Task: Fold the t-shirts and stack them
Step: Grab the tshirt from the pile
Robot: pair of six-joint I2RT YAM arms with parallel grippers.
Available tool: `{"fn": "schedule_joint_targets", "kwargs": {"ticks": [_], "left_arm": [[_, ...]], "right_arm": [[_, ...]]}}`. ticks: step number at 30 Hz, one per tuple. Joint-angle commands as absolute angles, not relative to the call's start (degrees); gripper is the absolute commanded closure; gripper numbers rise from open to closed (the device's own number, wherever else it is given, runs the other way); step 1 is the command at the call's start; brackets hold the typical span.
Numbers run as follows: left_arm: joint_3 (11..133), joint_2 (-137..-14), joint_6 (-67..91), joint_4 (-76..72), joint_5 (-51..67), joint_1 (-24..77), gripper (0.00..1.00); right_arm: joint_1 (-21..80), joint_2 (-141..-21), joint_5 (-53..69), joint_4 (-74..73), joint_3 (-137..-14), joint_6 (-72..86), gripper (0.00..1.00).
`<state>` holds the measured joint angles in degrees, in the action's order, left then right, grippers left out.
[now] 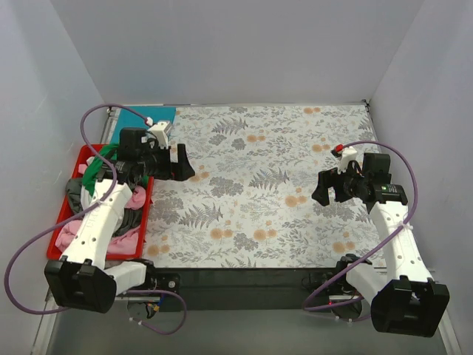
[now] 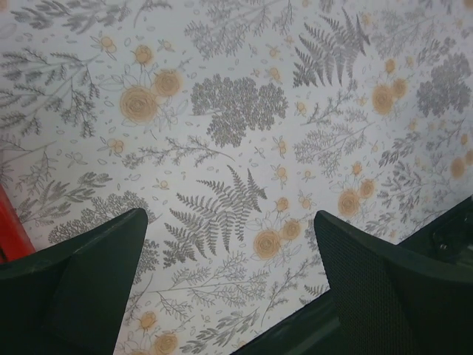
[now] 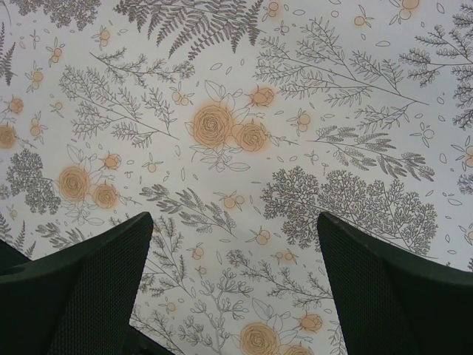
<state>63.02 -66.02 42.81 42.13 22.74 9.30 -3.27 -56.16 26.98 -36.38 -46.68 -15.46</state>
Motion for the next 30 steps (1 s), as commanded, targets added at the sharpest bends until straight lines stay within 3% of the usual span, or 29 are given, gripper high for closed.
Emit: {"fn": "schedule_joint_targets", "kwargs": {"ticks": [1, 4, 16, 20, 30], "left_arm": [[71.35, -69.86, 42.01, 45.52, 31.16, 3.88, 0.04], [80.98, -75.48, 40.79, 49.56, 37.78, -4.03, 0.04], [116.18, -99.22, 19.09, 74.52, 43.25, -28.91, 0.04], [116.90, -102.83, 12.59, 76.73, 38.24, -32.25, 0.04], [102.75, -102.57, 8.09, 69.71, 31.82, -33.22, 0.10]], "right_arm": [[-3.43, -56.69, 28.04, -36.65, -47.90, -16.35, 0.02], [-3.43, -57.92, 28.56, -37.53, -48.43, -16.35, 0.02], [-3.34, -60.29, 30.58, -39.29, -50.80, -17.49, 0.02], [-3.34, -61.26, 30.76, -39.29, -51.06, -17.67, 0.02], [-3.34, -62.75, 32.52, -39.46, -50.63, -17.75, 0.02]]}}
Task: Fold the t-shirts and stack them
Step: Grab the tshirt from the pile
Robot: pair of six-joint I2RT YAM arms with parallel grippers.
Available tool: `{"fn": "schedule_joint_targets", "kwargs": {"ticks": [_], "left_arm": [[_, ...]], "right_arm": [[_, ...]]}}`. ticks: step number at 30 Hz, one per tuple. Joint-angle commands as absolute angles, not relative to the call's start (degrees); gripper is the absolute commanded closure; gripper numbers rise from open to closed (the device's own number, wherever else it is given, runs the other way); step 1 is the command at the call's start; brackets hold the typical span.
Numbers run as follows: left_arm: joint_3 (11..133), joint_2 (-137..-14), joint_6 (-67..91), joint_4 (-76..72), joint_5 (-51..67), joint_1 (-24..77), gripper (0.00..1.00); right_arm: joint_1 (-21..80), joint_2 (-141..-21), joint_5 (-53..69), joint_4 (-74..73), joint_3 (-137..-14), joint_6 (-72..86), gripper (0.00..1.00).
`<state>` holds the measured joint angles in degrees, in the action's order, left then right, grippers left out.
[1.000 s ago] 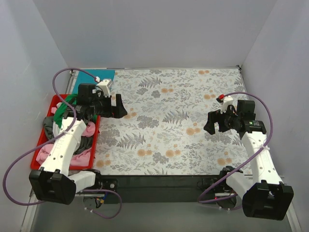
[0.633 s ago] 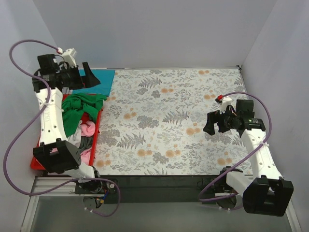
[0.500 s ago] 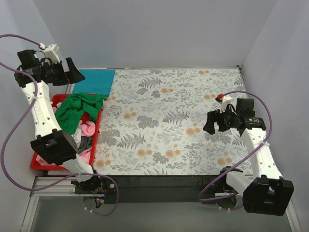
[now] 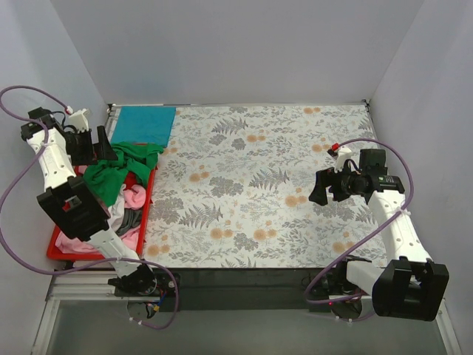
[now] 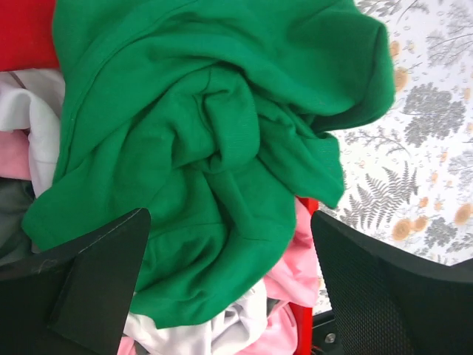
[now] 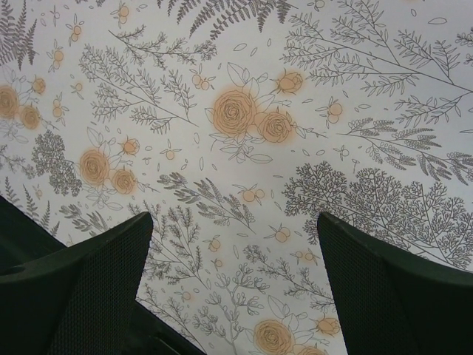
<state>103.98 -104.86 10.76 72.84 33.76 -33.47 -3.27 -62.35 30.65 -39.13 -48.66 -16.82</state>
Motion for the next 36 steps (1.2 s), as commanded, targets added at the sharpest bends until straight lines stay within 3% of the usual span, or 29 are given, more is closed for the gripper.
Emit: {"fn": "schedule_joint_targets", "kwargs": {"ticks": [1, 15, 18, 21, 22, 24, 36], "left_arm": [[102.74, -103.53, 8.26, 69.18, 31.47, -32.96, 0.11], [103.89, -111.44, 12.30, 59.34, 24.88, -27.86, 0.26], [105.55, -112.32, 13.62, 58.54, 23.99, -27.77, 0.42], [106.61, -111.36, 15.37, 58.10, 23.91, -27.95, 0.74], [106.87, -109.70, 15.73, 57.83, 24.08, -28.04, 0.92], [107.57, -108.03, 16.26, 57.48, 24.35, -28.12, 1.00], [120.66, -95.02, 24.25, 55.46, 28.90, -30.94, 1.00]], "right_arm": [[-3.34, -62.93, 32.87, -39.46, -50.54, -17.67, 0.02], [-3.25, -63.55, 33.22, -39.73, -50.19, -18.02, 0.02], [-3.34, -63.46, 33.13, -39.73, -50.01, -18.02, 0.01], [-3.34, -63.11, 33.31, -39.99, -50.01, -17.93, 0.02], [-3.34, -63.11, 33.40, -39.90, -50.01, -17.93, 0.02], [-3.34, -63.02, 33.49, -40.08, -50.01, -18.02, 0.02], [-3.34, -61.26, 33.93, -40.08, -49.57, -18.19, 0.01]]}}
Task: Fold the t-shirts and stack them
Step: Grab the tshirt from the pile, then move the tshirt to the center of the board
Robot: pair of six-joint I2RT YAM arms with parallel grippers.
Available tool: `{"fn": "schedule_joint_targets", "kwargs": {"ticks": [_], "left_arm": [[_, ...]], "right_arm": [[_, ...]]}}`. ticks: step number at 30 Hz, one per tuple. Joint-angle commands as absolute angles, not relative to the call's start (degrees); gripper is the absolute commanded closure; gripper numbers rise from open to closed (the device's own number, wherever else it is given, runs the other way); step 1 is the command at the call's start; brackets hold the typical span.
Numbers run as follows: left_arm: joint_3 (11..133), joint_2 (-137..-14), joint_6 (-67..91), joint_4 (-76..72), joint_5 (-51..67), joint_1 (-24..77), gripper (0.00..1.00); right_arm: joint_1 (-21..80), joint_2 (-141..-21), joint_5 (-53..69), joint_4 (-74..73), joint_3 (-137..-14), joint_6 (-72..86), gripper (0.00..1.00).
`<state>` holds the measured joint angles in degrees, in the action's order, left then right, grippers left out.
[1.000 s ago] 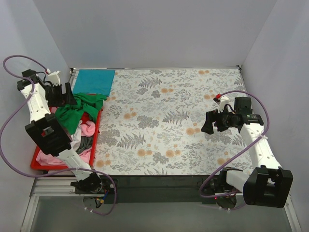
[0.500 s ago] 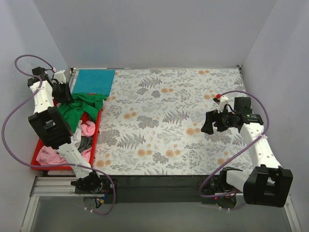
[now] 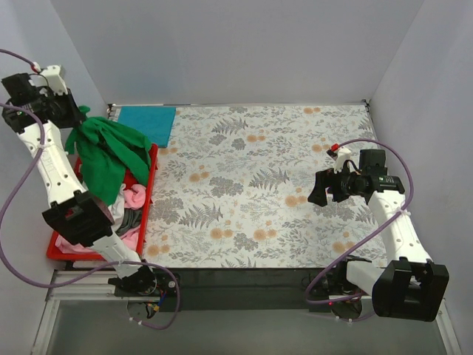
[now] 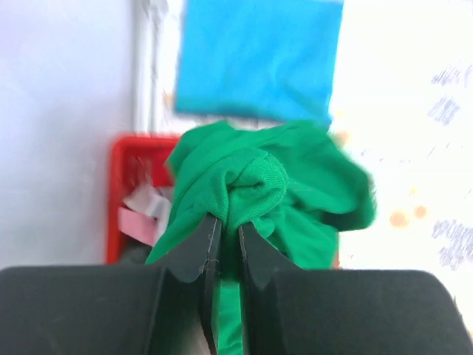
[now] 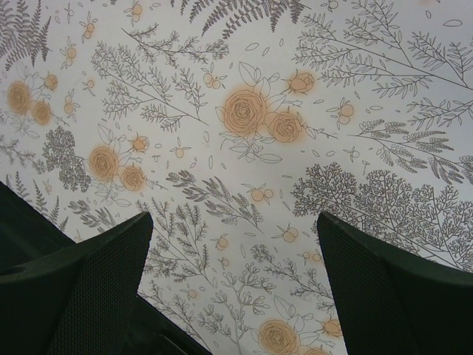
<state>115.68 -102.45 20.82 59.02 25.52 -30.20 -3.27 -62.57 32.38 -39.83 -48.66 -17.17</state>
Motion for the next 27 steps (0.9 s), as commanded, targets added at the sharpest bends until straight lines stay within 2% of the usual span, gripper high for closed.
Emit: {"fn": "schedule_joint_targets", "kwargs": {"ticks": [1, 6, 9, 13, 18, 23, 25, 27], "left_arm": [[122.15, -94.75, 25.04, 55.46, 30.13, -30.94, 1.00], [134.71, -96.85, 32.77, 55.29, 39.45, -29.80, 1.00], [138.42, -96.59, 36.37, 51.34, 41.84, -24.36, 1.00], [137.64, -94.83, 42.00, 43.35, 41.57, -13.56, 1.00], [140.62, -98.25, 48.77, 36.31, 40.25, 1.99, 1.00], [142.30, -101.16, 57.73, 25.60, 42.71, 12.54, 1.00], [139.94, -100.81, 60.19, 23.56, 45.60, 14.41, 1.00], [130.99, -98.46, 62.75, 22.67, 50.76, 15.29, 0.97]], "right_arm": [[-3.34, -61.09, 33.93, -40.08, -49.57, -18.19, 0.02], [-3.34, -60.47, 33.93, -39.99, -49.83, -18.19, 0.02], [-3.34, -60.38, 34.10, -39.82, -49.92, -18.02, 0.01], [-3.34, -60.38, 33.93, -39.90, -50.18, -17.93, 0.02], [-3.34, -60.12, 33.66, -39.73, -50.19, -17.93, 0.01], [-3.43, -60.03, 33.31, -39.81, -50.71, -17.75, 0.02], [-3.43, -59.77, 33.14, -39.81, -51.15, -17.84, 0.02], [-3.52, -59.42, 32.35, -40.34, -51.76, -17.84, 0.02]]}}
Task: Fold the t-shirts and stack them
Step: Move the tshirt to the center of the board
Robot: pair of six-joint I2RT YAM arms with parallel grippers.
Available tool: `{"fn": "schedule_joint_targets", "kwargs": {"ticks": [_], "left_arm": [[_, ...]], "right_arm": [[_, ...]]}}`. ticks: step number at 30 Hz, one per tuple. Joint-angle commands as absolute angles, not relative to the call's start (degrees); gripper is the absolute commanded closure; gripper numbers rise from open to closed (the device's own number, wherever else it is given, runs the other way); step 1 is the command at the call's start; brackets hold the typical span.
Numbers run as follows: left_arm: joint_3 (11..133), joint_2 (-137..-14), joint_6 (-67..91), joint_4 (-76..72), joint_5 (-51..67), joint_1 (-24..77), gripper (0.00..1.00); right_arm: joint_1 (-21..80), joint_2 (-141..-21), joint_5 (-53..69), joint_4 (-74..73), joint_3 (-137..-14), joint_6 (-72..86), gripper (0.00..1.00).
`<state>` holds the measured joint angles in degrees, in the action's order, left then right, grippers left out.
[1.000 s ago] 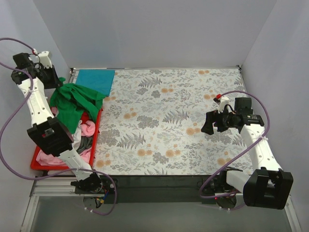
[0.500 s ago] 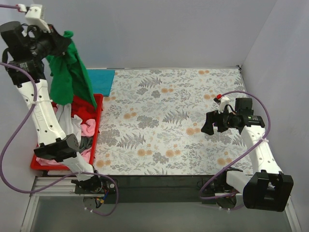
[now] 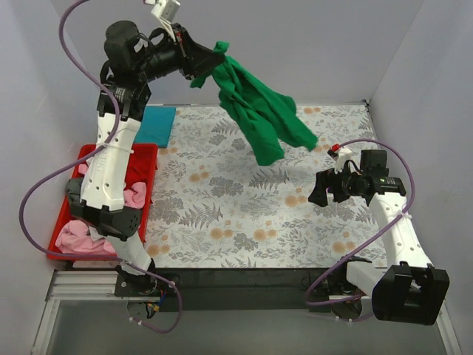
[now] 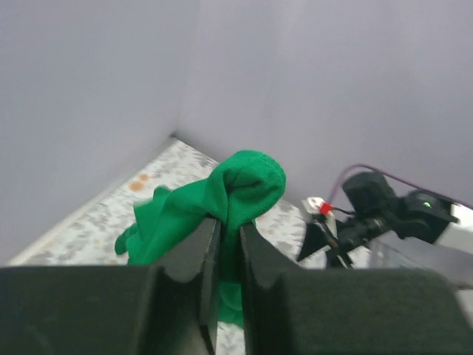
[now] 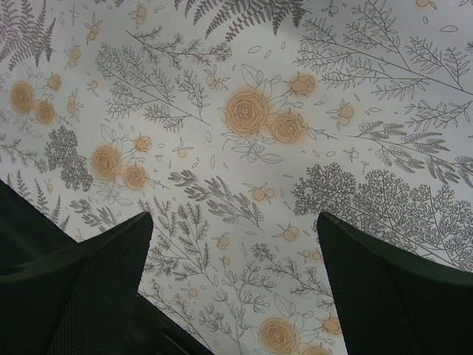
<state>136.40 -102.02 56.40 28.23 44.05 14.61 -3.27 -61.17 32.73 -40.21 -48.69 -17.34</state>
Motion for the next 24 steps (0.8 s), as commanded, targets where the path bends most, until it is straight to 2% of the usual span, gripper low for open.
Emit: {"fn": "schedule_joint_targets", "kwargs": {"ticks": [1, 2, 3, 4, 5, 6, 9, 15, 20, 24], "left_arm": [[127.22, -97.05, 62.32, 24.59, 51.67, 15.29, 0.83], [122.22, -95.64, 60.23, 26.18, 52.29, 14.77, 0.60], [113.03, -92.49, 58.03, 27.84, 53.25, 14.50, 0.16], [108.15, -90.98, 55.48, 33.08, 53.87, 14.15, 0.11], [104.10, -89.57, 52.85, 35.48, 51.79, 13.19, 0.11], [94.93, -85.73, 48.38, 36.73, 49.94, 12.57, 0.11], [81.27, -80.87, 44.22, 34.29, 49.48, 6.87, 0.10], [75.33, -82.52, 30.94, 42.62, 46.05, 12.91, 0.13], [69.97, -87.87, 35.06, 36.05, 40.97, 20.03, 0.23], [73.20, -96.75, 38.58, 31.21, 35.51, 23.02, 0.23]], "right_arm": [[-3.43, -59.33, 32.00, -40.60, -52.46, -18.02, 0.02], [-3.60, -59.24, 31.56, -41.21, -52.91, -19.06, 0.02], [-3.60, -58.98, 30.16, -41.83, -53.43, -19.68, 0.01], [-3.78, -59.06, 29.45, -42.53, -54.83, -20.64, 0.02], [-4.30, -59.06, 29.18, -44.71, -55.63, -22.92, 0.02], [-4.74, -58.98, 29.35, -45.95, -56.33, -24.33, 0.02], [-5.97, -58.71, 28.04, -49.13, -57.04, -28.81, 0.02], [-8.70, -63.54, 23.47, -52.20, -58.00, -34.01, 0.02], [-13.44, -72.22, 19.43, -53.26, -60.20, -37.26, 0.04], [-15.90, -77.25, 17.93, -53.00, -60.91, -39.64, 0.07]]}}
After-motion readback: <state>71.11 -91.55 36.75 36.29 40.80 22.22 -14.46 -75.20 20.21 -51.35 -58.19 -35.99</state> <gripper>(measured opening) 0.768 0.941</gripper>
